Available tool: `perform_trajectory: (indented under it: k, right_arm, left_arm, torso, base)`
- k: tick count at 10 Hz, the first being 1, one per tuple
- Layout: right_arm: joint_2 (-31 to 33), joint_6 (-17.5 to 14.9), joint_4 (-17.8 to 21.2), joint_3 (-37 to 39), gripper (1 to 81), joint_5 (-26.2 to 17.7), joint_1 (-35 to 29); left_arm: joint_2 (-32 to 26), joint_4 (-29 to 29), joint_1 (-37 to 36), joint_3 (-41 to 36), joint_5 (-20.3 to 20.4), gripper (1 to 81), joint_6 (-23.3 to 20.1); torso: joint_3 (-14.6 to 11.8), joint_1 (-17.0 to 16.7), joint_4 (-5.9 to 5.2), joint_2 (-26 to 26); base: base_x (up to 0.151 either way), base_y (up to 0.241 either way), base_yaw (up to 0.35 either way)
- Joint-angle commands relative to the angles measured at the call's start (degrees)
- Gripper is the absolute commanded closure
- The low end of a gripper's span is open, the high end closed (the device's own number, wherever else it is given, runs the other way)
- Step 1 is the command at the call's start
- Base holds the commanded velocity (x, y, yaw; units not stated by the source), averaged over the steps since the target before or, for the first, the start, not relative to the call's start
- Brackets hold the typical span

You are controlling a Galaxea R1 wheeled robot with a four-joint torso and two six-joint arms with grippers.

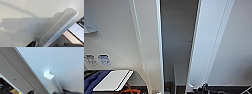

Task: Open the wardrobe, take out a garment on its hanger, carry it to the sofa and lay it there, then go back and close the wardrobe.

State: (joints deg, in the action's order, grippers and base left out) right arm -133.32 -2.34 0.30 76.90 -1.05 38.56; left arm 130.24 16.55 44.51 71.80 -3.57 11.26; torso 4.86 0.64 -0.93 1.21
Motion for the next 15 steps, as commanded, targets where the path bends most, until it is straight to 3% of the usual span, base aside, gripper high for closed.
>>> perform_trajectory:
  k: [1, 8, 15]
  right_arm:
    - [-0.3, 2.9, 1.7, -6.6, 1.0, -13.7, -1.3]
    - [4.3, 2.8, 1.3, -6.5, 1.0, -13.7, 1.0]
    - [8.5, 2.8, 0.0, -5.3, 1.0, -13.0, 6.0]
  left_arm:
    - [-1.0, -0.8, -2.8, -10.0, -3.7, 1.0, 1.2]
    - [-6.2, -0.8, 0.2, -11.2, -3.2, 1.0, 1.1]
    - [-5.2, -0.8, 0.2, -10.6, -3.2, 1.0, 1.1]
  torso:
    - [0.0, 0.0, 0.00, 0.0]
    - [0.0, 0.0, 0.00, 0.0]
    - [0.0, 0.0, 0.00, 0.0]
  base:
    - [0.000, 0.000, 0.000]
    - [0.000, 0.000, 0.000]
    - [0.000, 0.000, 0.000]
